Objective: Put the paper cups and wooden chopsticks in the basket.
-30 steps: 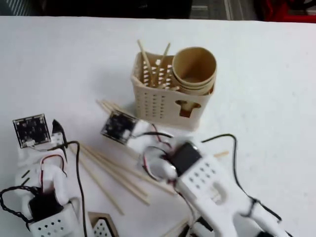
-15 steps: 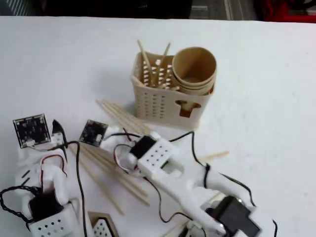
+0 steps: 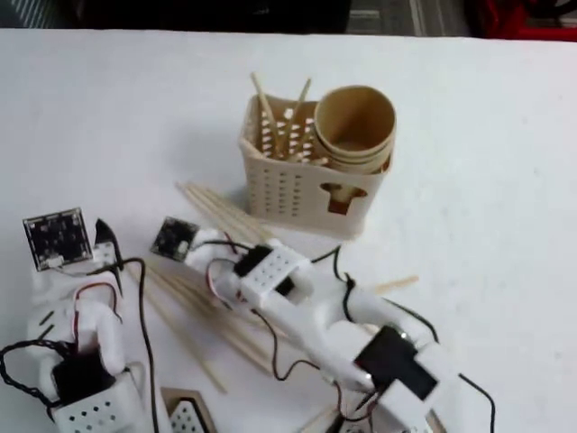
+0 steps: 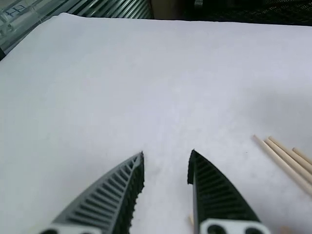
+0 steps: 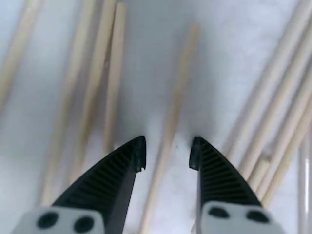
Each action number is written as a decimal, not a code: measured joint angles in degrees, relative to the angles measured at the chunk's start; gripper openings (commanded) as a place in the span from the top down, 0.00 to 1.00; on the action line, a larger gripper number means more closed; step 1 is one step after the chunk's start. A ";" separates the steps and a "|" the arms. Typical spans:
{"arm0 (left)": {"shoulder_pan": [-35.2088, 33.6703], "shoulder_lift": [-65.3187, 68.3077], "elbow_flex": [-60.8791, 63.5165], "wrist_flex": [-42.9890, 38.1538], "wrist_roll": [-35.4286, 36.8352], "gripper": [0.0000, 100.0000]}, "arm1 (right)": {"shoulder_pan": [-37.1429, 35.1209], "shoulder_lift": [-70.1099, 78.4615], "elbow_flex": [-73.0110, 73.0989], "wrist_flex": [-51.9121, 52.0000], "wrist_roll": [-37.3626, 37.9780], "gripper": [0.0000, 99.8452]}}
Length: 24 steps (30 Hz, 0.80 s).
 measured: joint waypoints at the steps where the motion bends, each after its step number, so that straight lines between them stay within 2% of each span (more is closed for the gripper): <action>1: 0.00 0.00 0.00 0.00 0.00 0.84 | 0.44 1.05 -1.58 1.23 0.00 0.96; 8: 0.00 0.00 0.00 0.00 0.00 0.84 | 0.62 10.73 -15.38 12.48 0.00 0.98; 12: 0.00 0.00 0.00 0.00 0.00 0.84 | 0.62 11.78 -18.20 16.09 0.00 0.98; 16: 0.00 0.00 0.00 0.00 0.00 0.84 | 0.53 7.74 -18.11 18.90 0.09 0.98; 24: 0.00 0.00 0.00 0.00 0.00 0.84 | 4.57 -10.11 -18.02 23.47 0.09 0.98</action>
